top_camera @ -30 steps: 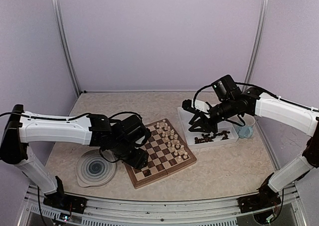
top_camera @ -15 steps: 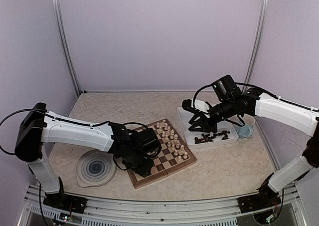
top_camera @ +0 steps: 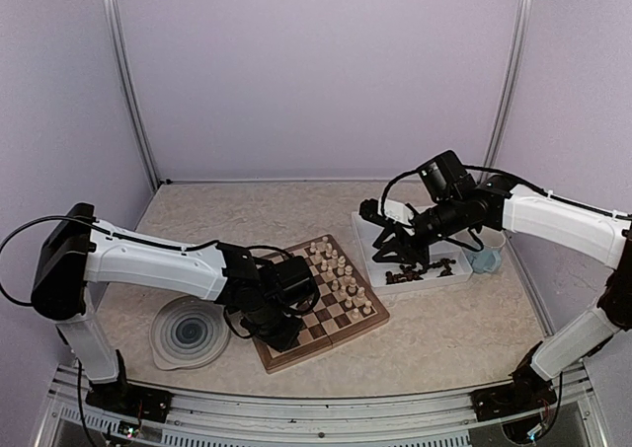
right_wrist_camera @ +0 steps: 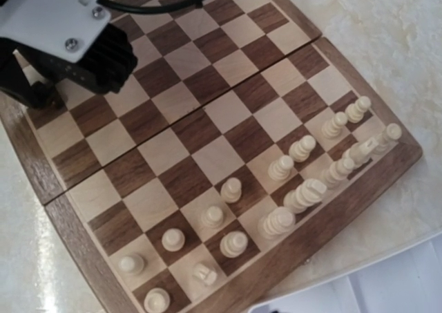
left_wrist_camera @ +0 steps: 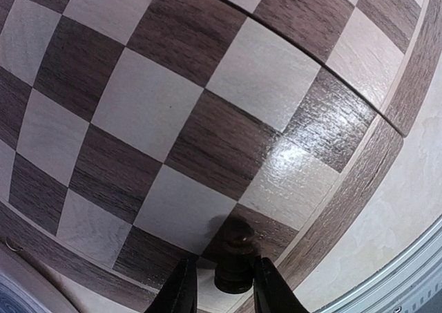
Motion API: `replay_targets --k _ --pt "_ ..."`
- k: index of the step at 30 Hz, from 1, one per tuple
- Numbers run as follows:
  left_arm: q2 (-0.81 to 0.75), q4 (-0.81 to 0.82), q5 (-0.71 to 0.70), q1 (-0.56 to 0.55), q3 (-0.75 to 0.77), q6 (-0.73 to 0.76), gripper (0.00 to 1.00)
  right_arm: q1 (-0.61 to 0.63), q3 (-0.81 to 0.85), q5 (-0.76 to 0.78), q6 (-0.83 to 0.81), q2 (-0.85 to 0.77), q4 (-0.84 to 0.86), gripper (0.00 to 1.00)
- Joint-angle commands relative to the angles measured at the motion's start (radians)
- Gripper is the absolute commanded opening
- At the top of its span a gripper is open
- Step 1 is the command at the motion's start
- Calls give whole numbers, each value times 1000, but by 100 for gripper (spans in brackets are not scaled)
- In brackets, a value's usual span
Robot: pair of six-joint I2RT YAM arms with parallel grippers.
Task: Set up the chess pieces on the board
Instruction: Pick up the pawn from a7.
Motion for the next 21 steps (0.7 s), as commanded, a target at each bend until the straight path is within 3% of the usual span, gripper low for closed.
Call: replay_targets --k 1,6,11,16,21 --pt "30 2 14 -8 -4 26 27 -7 13 -26 9 20 1 31" --pt "28 27 3 -8 -9 54 19 -8 8 -49 35 27 12 30" --pt "-66 80 -123 -7 -41 103 13 -8 26 -100 122 61 58 28" --pt "-308 390 -180 -5 -211 211 12 -37 151 -214 196 129 33 29" --pt "-527 716 -161 19 -421 290 12 -45 297 -436 281 285 -76 38"
